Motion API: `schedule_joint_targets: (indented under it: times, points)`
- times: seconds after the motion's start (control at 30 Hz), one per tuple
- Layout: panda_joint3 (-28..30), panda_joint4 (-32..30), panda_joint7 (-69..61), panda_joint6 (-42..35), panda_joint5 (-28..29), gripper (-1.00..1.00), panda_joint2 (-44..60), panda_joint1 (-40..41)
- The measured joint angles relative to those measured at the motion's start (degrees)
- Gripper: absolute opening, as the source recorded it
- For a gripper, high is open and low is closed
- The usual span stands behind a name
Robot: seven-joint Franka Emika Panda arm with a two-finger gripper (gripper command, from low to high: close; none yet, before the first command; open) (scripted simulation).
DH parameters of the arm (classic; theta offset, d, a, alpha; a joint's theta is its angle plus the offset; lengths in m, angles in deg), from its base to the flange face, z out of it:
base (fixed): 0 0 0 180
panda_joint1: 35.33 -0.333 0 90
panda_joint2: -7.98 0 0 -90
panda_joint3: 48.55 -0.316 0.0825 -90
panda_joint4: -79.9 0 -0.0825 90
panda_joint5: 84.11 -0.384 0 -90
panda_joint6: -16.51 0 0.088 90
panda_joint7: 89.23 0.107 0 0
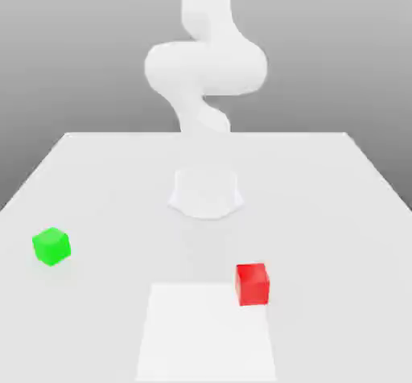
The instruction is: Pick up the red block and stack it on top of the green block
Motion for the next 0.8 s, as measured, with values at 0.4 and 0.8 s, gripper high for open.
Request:
schedule_joint_targets:
  times: [0.4,0.8]
  points:
    - [-3.95,-20.51,1.99,16.4,-2.9,0.0,21.87,-4.28]
    - [-2.6,-29.43,10.47,39.8,5.51,0.0,51.74,-8.65]
